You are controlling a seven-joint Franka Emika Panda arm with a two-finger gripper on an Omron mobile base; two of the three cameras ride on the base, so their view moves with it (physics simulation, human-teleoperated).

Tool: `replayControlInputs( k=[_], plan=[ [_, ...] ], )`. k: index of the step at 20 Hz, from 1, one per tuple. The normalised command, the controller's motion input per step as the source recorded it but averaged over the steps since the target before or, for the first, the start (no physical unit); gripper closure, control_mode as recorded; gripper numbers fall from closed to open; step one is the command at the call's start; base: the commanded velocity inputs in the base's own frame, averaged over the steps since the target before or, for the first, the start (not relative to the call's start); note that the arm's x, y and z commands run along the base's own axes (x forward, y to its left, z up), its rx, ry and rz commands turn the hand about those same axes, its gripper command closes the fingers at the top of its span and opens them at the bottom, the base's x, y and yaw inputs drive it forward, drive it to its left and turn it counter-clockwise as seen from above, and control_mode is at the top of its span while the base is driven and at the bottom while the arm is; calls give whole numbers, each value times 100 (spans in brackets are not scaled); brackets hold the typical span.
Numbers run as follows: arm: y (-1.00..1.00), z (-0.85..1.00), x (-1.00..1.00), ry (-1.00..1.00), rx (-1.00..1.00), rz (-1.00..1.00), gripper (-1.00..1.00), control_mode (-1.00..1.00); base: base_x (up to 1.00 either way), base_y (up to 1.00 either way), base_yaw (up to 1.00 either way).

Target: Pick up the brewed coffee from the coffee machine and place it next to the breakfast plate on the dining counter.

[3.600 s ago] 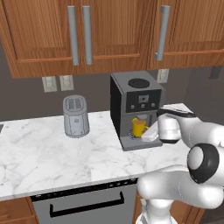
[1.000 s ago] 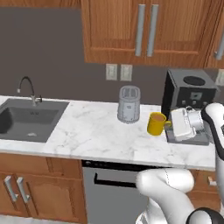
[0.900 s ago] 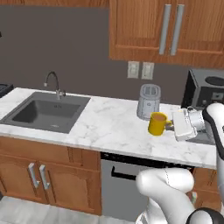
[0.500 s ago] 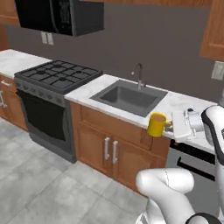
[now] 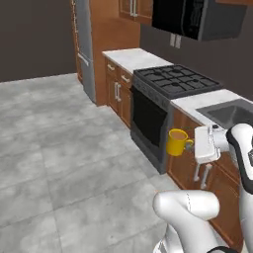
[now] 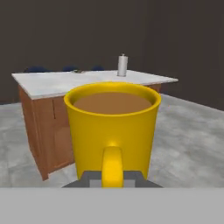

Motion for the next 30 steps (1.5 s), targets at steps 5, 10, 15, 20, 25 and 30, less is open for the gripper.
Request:
replayControlInputs(
  k=[5,10,15,20,25,30],
  plan=[
    [0,0,0,0,0,0,100,100,18,3,86],
    [0,0,0,0,0,0,100,100,37,43,69],
    [0,0,0,0,0,0,100,100,25,85,59],
    [0,0,0,0,0,0,100,100,20,100,49],
    [0,0,0,0,0,0,100,100,26,100,39],
    [0,0,0,0,0,0,100,100,37,100,31]
  ],
)
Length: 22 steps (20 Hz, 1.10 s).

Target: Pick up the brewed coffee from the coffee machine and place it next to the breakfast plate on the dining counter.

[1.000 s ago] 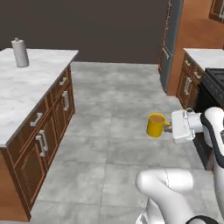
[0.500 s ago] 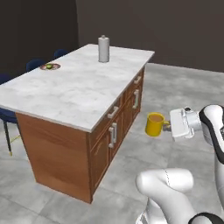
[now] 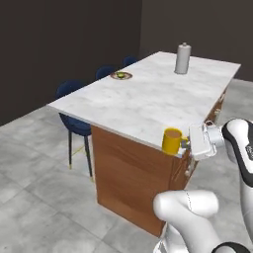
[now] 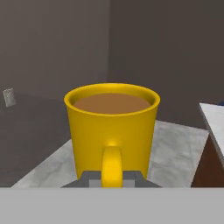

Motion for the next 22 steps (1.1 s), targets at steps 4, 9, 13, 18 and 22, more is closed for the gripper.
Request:
replayControlInputs(
  k=[4,9,13,18,22],
  plan=[
    [0,0,0,0,0,0,100,100,51,100,28],
    [0,0,0,0,0,0,100,100,86,100,7],
    [0,0,0,0,0,0,100,100,82,100,0],
    [0,0,0,0,0,0,100,100,69,100,-11],
    [0,0,0,0,0,0,100,100,60,100,-29]
  ],
)
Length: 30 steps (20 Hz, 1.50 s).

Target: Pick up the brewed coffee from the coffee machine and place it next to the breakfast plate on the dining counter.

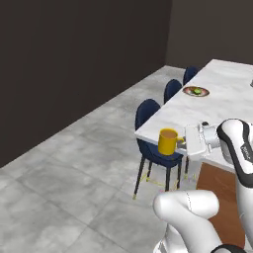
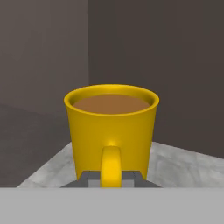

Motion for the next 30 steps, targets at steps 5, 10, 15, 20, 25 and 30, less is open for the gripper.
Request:
replayControlInputs(
  k=[5,10,15,20,25,30],
  plan=[
    [0,0,0,0,0,0,100,100,53,100,-47],
    [0,0,0,0,0,0,100,100,59,100,-59],
    [0,0,0,0,0,0,100,100,55,100,-63],
    [0,0,0,0,0,0,100,100,41,100,-60],
    [0,0,0,0,0,0,100,100,44,100,-60],
    [0,0,0,0,0,0,100,100,66,100,-62]
  ],
)
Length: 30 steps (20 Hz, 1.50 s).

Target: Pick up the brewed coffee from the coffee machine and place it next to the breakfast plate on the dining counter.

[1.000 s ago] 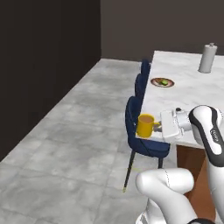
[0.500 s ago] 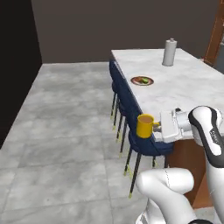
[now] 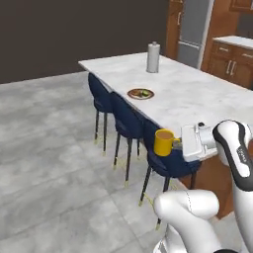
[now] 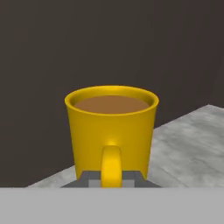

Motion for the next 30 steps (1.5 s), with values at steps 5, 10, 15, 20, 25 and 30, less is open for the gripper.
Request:
replayControlInputs(
  k=[5,10,15,20,25,30],
  plan=[
    [0,0,0,0,0,0,100,100,82,100,-63],
    [0,0,0,0,0,0,100,100,71,100,-61],
    [0,0,0,0,0,0,100,100,56,100,-58],
    [0,0,0,0,0,0,100,100,51,100,-55],
    [0,0,0,0,0,0,100,100,62,82,-47],
    [0,0,0,0,0,0,100,100,68,43,-43]
  ],
)
